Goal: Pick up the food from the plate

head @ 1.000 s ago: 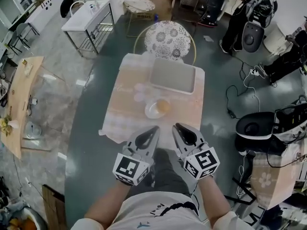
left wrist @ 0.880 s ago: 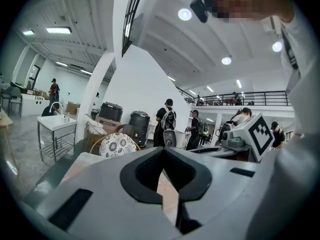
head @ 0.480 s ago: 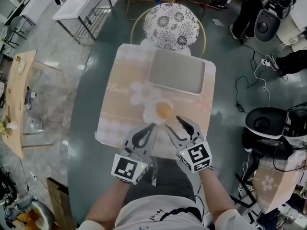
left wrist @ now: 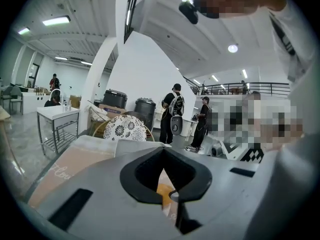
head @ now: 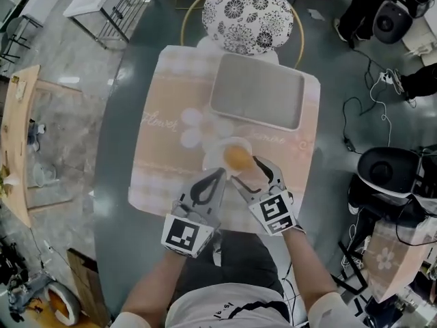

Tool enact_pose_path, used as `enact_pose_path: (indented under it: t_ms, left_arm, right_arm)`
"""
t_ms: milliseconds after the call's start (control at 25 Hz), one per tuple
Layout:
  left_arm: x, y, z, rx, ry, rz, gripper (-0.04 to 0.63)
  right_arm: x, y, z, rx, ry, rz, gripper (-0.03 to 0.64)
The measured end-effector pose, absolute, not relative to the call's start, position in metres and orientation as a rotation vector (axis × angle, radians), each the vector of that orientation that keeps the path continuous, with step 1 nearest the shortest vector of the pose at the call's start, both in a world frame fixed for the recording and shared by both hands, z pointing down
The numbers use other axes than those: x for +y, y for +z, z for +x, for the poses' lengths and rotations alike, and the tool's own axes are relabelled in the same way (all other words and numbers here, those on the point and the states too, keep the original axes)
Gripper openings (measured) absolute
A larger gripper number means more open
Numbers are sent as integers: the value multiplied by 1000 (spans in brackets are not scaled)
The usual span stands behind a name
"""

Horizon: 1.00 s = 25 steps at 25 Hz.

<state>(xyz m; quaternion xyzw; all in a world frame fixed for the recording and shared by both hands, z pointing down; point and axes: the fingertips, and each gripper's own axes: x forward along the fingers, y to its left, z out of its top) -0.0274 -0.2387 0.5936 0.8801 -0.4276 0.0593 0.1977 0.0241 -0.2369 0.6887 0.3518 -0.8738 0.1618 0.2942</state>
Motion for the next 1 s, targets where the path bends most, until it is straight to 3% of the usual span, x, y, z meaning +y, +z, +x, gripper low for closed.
enact_pose_path:
  t_ms: [520,1000]
  left_arm:
    - [-246,629,-30,-1186,170,2471,6]
    - [-251,637,-37,-1203,151,2439,6]
  right_arm:
    - [-252,757,21,-2214,380,863,328]
    - [-256,781,19,-2126,328,826,328]
